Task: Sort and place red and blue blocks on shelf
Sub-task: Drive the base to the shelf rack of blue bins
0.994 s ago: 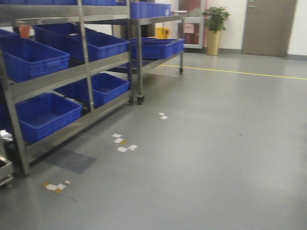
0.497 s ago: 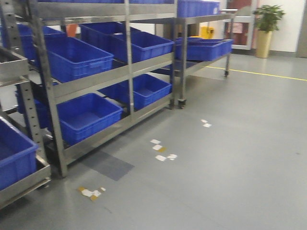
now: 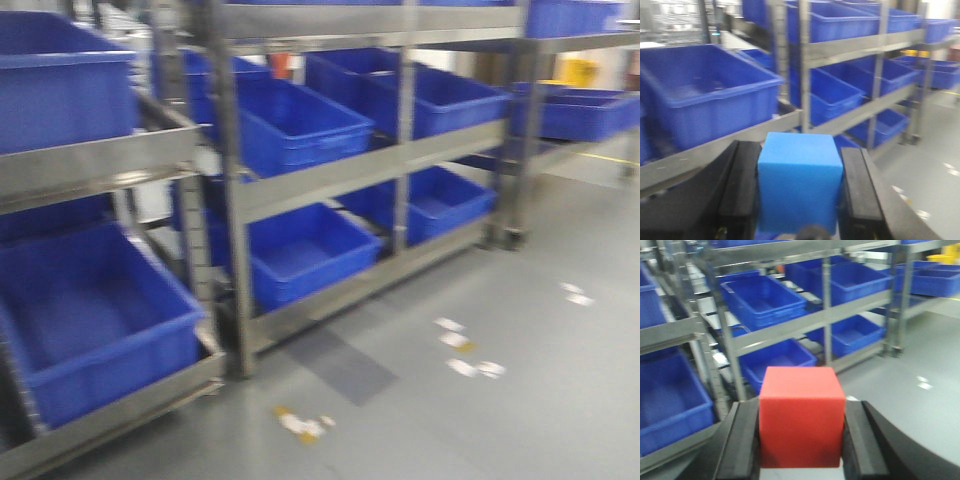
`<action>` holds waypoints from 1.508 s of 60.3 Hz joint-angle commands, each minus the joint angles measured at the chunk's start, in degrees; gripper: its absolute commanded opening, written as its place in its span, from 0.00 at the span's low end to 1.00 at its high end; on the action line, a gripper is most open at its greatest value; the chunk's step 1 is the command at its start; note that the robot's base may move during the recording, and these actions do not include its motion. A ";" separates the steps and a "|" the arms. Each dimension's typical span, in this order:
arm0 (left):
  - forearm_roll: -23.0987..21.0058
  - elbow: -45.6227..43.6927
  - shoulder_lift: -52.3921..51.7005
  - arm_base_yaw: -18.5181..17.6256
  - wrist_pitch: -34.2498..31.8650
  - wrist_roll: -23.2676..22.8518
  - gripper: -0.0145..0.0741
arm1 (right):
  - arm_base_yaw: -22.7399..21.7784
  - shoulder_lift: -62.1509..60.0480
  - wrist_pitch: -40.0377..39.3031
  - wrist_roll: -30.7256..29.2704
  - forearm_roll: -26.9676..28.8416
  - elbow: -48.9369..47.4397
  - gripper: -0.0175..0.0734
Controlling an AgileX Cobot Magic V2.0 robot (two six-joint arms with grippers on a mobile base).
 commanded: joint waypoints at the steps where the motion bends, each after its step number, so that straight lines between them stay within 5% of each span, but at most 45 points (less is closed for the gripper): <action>1: 0.00 -1.68 0.58 -0.07 -5.37 -0.19 0.30 | -0.29 0.66 -5.35 -0.39 -0.35 -1.47 0.27; 91: 0.00 -1.68 0.58 -0.07 -5.37 -0.19 0.30 | -0.29 0.66 -5.35 -0.39 -0.35 -1.47 0.27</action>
